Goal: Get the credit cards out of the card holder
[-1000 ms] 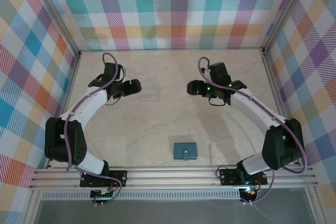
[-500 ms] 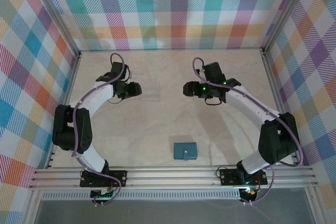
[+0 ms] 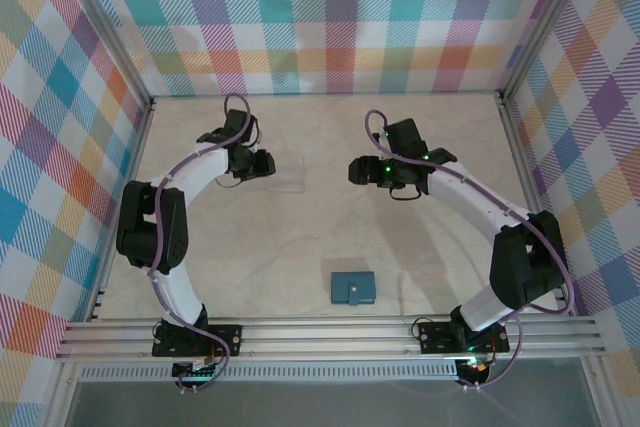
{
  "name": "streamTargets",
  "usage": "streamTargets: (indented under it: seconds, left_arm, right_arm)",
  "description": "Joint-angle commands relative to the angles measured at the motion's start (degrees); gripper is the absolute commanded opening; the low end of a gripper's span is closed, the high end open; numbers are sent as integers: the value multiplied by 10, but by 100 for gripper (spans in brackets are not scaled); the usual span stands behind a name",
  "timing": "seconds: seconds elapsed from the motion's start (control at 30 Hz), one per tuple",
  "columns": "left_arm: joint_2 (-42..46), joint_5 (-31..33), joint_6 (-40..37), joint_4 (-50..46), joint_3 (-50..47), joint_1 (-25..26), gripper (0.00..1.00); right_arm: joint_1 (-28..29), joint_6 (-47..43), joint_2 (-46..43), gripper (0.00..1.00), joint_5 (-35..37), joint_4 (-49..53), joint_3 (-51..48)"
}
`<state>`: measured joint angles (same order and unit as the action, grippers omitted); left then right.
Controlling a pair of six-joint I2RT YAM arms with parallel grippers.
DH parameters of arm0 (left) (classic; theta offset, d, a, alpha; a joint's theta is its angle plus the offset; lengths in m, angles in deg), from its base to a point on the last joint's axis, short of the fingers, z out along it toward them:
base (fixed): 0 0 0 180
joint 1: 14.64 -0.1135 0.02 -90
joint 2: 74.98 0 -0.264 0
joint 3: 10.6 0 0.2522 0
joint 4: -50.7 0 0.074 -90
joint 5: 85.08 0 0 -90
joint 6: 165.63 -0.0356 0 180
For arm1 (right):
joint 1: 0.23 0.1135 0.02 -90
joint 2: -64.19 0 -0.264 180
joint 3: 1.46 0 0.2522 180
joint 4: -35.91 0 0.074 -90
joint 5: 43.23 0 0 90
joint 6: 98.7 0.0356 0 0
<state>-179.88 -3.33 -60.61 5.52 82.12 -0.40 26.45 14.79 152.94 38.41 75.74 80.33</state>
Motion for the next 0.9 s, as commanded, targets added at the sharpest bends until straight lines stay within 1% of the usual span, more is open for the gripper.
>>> streamTargets:
  seconds: [0.0, 0.47, 0.57, 0.73, 0.87]
  left_arm:
    - [-32, 15, -17, -34, 60, 5, 33]
    - [-130, 24, -21, -89, 177, 5, 25]
    - [-136, 38, -19, -93, 178, 5, 24]
    - [-144, 35, -19, -92, 180, 5, 22]
    - [-142, 41, -18, -95, 177, 5, 22]
  right_arm:
    - [4, -8, 5, 74, 4, 14, 21]
    - [4, -17, 4, 75, 13, 25, 27]
    - [4, -18, 2, 75, 12, 27, 27]
    - [4, -16, -1, 75, 11, 27, 24]
    - [4, -15, -5, 75, 12, 28, 20]
